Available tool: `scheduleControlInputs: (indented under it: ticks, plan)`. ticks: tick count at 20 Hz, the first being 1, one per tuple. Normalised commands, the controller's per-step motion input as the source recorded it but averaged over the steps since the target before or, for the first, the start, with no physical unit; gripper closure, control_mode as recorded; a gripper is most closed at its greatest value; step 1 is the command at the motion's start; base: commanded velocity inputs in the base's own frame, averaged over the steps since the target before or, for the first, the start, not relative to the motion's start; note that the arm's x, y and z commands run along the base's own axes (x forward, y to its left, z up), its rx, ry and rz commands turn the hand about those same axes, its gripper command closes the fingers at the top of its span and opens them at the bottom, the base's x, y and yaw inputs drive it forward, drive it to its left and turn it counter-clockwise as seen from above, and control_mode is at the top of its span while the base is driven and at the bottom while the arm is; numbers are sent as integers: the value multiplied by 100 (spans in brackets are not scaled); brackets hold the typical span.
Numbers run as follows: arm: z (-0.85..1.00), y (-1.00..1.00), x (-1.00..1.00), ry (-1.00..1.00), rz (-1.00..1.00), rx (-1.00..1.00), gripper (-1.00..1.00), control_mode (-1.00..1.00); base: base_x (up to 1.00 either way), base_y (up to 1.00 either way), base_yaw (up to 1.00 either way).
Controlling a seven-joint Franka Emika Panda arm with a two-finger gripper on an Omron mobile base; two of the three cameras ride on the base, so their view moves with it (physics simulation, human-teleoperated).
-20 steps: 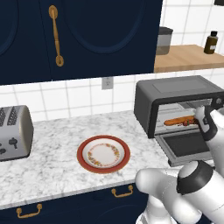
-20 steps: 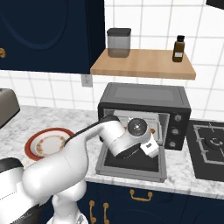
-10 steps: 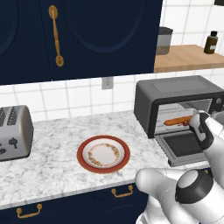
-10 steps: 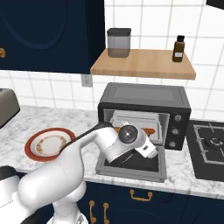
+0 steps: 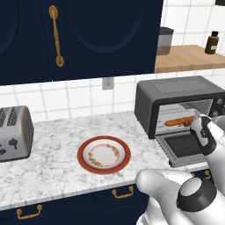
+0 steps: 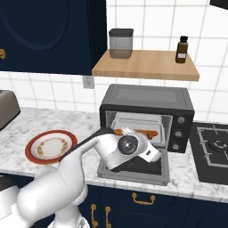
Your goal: Pick up the kebab skewer and baguette bread, and place them inside the toaster oven. Close the toaster oven door and start by setting the timer.
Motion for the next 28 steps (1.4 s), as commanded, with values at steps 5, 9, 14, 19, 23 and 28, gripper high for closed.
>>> scheduleControlInputs:
  ticks: [5,9,14,19,23,28]
  plan:
    - [0,-1,-6,0,24,-22,-100,-100,0,0,0]
    - [0,0,0,0,15,-27,-100,-100,0,0,0]
    - [0,0,-3,0,9,-20,-100,-100,0,0,0]
    - [0,11,-9,0,12,-16,-100,-100,0,0,0]
    - [1,13,0,0,3,-9,-100,-100,0,0,0]
    - [0,21,0,0,0,0,-100,-100,0,0,0]
